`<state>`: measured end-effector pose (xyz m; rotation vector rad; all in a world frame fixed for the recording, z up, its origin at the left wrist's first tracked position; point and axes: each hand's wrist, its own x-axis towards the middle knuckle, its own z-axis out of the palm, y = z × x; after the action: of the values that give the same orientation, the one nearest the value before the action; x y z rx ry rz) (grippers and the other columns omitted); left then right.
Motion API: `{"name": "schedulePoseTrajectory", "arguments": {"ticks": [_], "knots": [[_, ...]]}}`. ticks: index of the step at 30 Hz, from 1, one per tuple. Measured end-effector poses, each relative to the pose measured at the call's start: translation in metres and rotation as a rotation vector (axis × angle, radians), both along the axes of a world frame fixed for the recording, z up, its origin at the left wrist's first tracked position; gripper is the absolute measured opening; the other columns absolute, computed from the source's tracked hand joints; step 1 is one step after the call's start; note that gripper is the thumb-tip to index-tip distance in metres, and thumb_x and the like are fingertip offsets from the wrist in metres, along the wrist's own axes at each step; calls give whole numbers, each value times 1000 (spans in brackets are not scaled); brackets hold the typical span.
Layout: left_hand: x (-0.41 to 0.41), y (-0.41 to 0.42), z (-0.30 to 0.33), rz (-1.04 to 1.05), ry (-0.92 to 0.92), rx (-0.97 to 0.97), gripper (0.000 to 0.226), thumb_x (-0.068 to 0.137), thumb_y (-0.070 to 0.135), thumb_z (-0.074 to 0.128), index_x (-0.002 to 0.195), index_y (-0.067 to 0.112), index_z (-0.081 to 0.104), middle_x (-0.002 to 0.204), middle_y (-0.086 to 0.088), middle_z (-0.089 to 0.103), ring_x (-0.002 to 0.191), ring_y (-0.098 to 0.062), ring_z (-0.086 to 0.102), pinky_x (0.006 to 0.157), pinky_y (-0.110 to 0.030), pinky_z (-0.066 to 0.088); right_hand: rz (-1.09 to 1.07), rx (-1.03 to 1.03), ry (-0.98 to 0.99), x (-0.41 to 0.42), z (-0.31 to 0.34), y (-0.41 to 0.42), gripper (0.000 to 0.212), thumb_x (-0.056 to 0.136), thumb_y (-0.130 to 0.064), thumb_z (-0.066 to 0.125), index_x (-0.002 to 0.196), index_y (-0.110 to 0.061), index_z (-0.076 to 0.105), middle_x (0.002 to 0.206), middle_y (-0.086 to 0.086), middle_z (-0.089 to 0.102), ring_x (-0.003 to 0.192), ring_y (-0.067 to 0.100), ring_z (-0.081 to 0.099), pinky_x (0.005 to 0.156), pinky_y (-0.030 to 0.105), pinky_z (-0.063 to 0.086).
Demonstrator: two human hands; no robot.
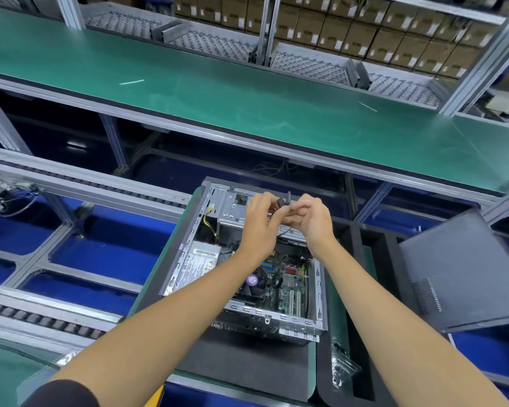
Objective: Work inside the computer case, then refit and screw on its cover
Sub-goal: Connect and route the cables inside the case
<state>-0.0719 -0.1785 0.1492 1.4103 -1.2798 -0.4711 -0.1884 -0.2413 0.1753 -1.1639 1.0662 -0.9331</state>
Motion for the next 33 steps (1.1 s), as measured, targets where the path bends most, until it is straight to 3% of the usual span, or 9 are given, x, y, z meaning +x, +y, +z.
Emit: {"name": "schedulePoseTrajectory", "arguments": {"ticks": [5, 9, 13, 17, 20, 23, 26, 30, 33], "knots": [[1, 5, -2, -243, 213, 68, 17, 104, 21, 56, 88, 26, 59, 81, 10, 60, 83, -12, 56, 78, -28, 44, -52, -296, 120, -4, -7, 2, 22, 84, -13, 45, 99, -12, 61, 63, -1, 52, 54, 12, 47, 51, 27, 42], [2, 1, -4, -294, 434, 81, 18, 104, 16, 56, 91, 9, 65, 86, -5, 70, 86, -14, 66, 85, -23, 51, -11, -203, -3, -2, -2, 2, 21, 77, -19, 47, 68, -13, 65, 60, 9, 51, 50, 16, 45, 44, 24, 34], [3, -1, -16, -271, 535, 103, 22, 103, 20, 57, 88, 8, 66, 82, -1, 70, 82, -13, 63, 83, -23, 52, 30, -225, 19, -9, -11, 8, 7, 71, -5, 47, 74, -8, 52, 56, 5, 54, 45, 19, 45, 44, 26, 39], [-5, 1, -32, -303, 565, 198, 25, 102, 25, 58, 79, 25, 68, 76, 4, 65, 70, -9, 53, 76, -26, 43, 0, -271, 81, -20, -44, 13, 17, 90, 5, 45, 82, -9, 45, 54, -8, 56, 39, 16, 40, 44, 25, 36], [-10, -1, -52, -304, 526, 282, 25, 102, 27, 59, 81, 13, 66, 74, 7, 65, 70, -5, 57, 78, -30, 42, -53, -186, 48, -28, -69, 20, 10, 87, -1, 51, 85, -10, 48, 53, -1, 56, 39, 16, 41, 43, 25, 36], [-18, -2, -79, -254, 488, 380, 29, 105, 27, 55, 91, 3, 63, 73, 11, 66, 70, -2, 59, 78, -28, 43, -188, -77, 111, -33, -93, 27, 17, 85, -4, 57, 73, -15, 50, 51, 0, 53, 41, 17, 41, 41, 25, 34], [-31, -7, -102, -143, 510, 451, 27, 108, 23, 48, 89, 11, 63, 76, 7, 64, 71, -6, 58, 78, -29, 43, -239, -49, 368, -30, -109, 27, 17, 89, -16, 54, 71, -18, 55, 55, -4, 61, 48, 16, 52, 46, 31, 42], [-43, -19, -116, -70, 541, 597, 31, 106, 19, 49, 78, 15, 61, 75, -1, 60, 75, -19, 50, 78, -39, 40, -104, -364, 1101, -37, -116, 13, 22, 93, -38, 48, 77, -24, 52, 60, -3, 61, 61, 22, 56, 67, 37, 41], [-46, -29, -124, -30, 563, 644, 26, 104, 16, 50, 90, 5, 69, 77, -3, 62, 79, -21, 53, 82, -38, 44, 77, -557, 1212, -51, -117, -12, 32, 93, -47, 45, 73, -23, 52, 62, -5, 59, 65, 17, 50, 93, 41, 33]]}}
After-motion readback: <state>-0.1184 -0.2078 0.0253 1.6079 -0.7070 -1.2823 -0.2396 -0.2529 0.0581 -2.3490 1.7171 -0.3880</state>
